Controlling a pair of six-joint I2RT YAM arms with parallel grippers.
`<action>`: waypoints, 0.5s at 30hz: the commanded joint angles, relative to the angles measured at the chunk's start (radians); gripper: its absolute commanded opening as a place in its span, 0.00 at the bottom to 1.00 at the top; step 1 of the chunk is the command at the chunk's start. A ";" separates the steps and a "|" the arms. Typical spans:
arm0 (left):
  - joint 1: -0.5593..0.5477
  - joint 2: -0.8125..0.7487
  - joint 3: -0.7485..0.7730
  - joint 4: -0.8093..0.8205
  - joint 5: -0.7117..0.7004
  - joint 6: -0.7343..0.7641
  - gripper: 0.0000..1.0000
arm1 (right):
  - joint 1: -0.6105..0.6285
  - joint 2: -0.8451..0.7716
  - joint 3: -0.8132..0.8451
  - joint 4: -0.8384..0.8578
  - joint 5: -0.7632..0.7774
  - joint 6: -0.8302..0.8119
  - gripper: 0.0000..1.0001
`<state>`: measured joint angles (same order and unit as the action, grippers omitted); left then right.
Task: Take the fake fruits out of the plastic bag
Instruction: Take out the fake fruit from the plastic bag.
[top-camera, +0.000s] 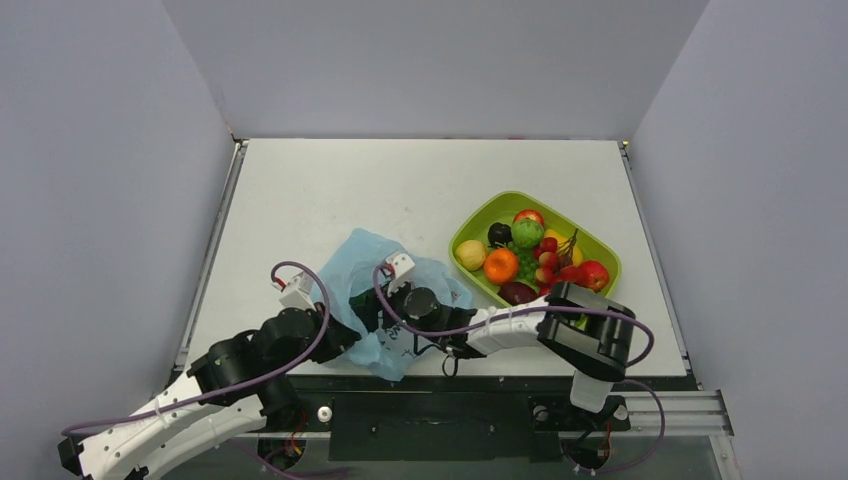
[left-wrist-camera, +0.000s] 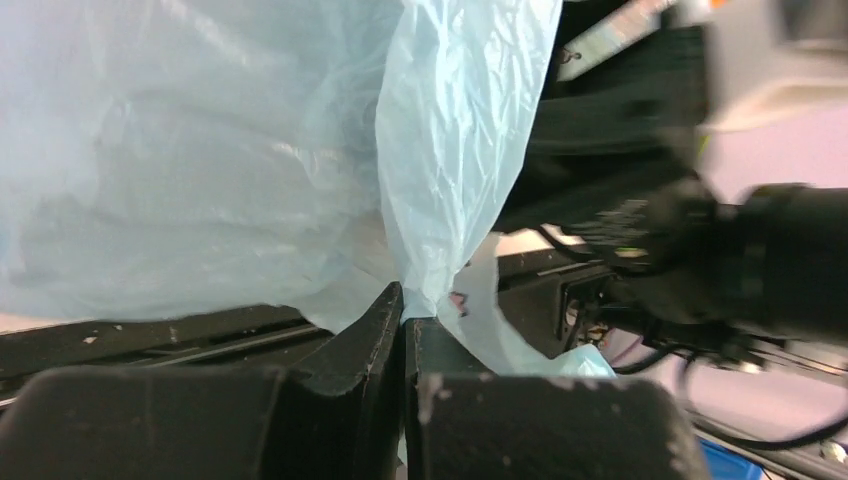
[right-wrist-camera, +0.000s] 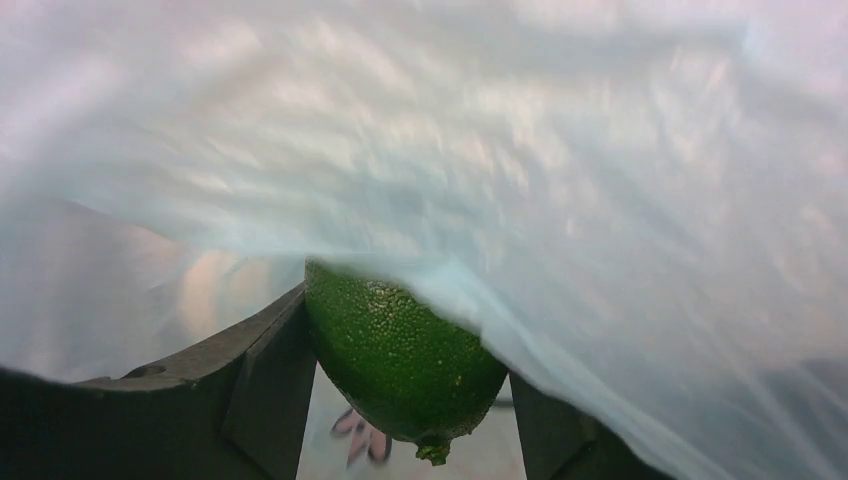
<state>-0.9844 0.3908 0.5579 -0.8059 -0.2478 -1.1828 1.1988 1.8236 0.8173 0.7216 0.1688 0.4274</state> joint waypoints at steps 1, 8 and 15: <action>0.004 0.062 0.072 -0.014 -0.099 0.030 0.00 | -0.063 -0.151 -0.082 0.015 -0.197 0.102 0.00; 0.005 0.139 0.092 -0.049 -0.153 0.039 0.00 | -0.099 -0.336 -0.192 -0.073 -0.285 0.124 0.00; 0.006 0.096 0.052 -0.048 -0.165 0.025 0.00 | -0.111 -0.629 -0.236 -0.334 -0.073 0.005 0.00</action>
<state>-0.9844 0.5121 0.6083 -0.8448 -0.3740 -1.1557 1.0939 1.3621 0.5816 0.5144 -0.0380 0.5121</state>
